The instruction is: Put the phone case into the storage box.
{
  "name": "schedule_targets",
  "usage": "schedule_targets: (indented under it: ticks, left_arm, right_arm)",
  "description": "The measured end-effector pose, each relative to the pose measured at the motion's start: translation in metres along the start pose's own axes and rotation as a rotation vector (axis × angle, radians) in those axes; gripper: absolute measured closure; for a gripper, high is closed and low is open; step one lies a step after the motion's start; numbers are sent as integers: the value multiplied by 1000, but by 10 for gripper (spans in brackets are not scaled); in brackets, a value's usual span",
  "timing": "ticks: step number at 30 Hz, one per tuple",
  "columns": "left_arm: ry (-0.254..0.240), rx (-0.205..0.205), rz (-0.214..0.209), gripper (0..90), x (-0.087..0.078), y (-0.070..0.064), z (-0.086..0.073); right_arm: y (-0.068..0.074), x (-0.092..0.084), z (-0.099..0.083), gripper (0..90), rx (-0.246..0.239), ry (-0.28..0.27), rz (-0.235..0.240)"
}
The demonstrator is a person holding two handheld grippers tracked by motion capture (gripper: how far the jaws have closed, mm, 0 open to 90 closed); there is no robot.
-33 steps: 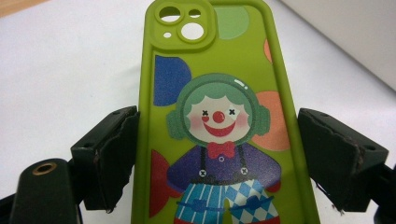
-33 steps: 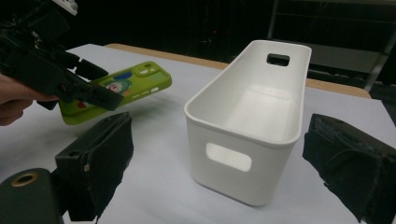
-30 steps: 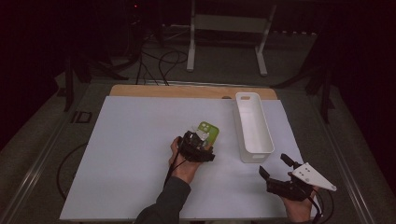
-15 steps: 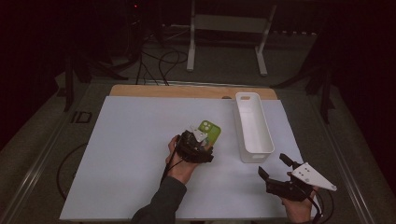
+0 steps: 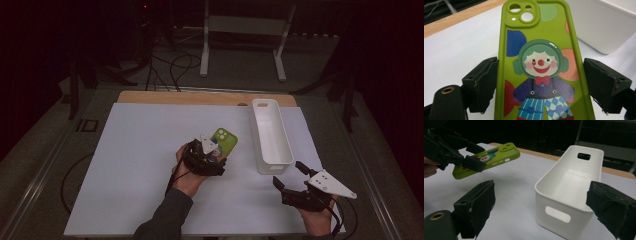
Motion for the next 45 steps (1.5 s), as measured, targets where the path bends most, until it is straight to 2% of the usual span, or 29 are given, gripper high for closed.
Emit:
schedule_targets:
  ticks: [7, 14, 15, 18, 33, 45]
  left_arm:
    - [-39, 36, -35, 161, -6, 1, 1]
    - [-59, 58, -44, 161, -10, 2, 1]
    - [-76, 77, -55, 161, -13, 2, 2]
    - [-93, 96, -70, 161, -15, 2, 2]
    - [-148, 112, -113, 160, -25, 12, 0]
    - [-163, 116, -142, 160, -30, 17, -2]
  right_arm:
    - [-1, 4, 5, 80, 1, 8, 7]
    - [-1, 7, 12, 80, -5, 21, 22]
    - [-1, 7, 12, 80, -5, 21, 22]
    - [-1, 10, 18, 80, -5, 26, 35]
    - [-3, 18, 28, 80, 16, 64, 79]
    - [-2, 25, 39, 80, 10, 74, 109]
Point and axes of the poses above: each handheld gripper's, and its own axes: x roughly forward along the jaws, z roughly out of its top, y roughly to its left, the point moved 1 cm from there along x, roughly forward along the jaws, and after that the axes turned 10 degrees about z, right-handed, at the moved point
